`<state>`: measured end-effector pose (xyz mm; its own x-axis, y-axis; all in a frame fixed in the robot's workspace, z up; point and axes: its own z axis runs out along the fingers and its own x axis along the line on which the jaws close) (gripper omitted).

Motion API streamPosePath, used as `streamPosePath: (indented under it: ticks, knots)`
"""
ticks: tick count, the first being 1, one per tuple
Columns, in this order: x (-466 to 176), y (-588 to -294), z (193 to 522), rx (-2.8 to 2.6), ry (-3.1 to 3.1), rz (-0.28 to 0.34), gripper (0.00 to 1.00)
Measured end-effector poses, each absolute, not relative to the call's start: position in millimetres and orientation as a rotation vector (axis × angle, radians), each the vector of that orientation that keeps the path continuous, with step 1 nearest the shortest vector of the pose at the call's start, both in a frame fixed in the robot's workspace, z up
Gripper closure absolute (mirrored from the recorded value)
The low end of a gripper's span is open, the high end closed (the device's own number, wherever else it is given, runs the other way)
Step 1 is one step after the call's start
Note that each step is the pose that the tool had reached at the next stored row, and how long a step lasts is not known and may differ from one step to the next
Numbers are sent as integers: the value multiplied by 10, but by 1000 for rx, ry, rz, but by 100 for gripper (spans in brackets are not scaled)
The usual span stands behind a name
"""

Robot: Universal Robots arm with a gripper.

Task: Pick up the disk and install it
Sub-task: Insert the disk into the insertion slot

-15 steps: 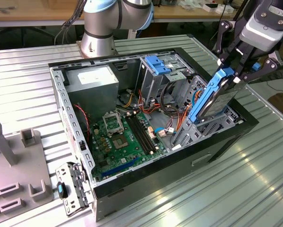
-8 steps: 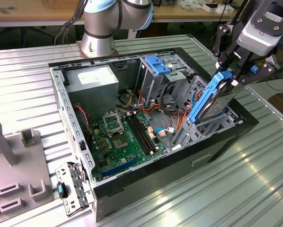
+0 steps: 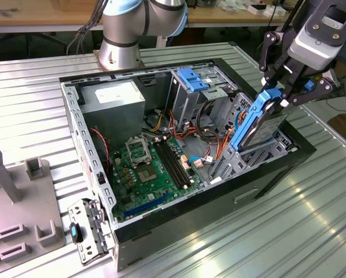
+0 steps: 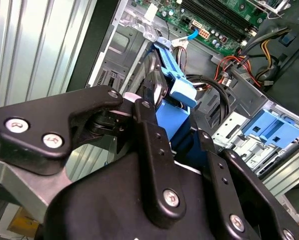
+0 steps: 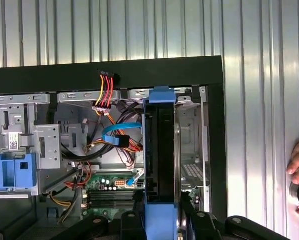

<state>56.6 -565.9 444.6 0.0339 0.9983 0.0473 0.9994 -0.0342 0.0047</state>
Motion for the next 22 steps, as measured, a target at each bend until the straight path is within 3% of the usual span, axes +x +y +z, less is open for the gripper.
streamPosePath:
  ticks: [12, 22]
  knots:
    - [647, -5659, 4470, -2212, -2134, 4, 63]
    - [679, -5660, 4338, -2201, -2125, -8, 63]
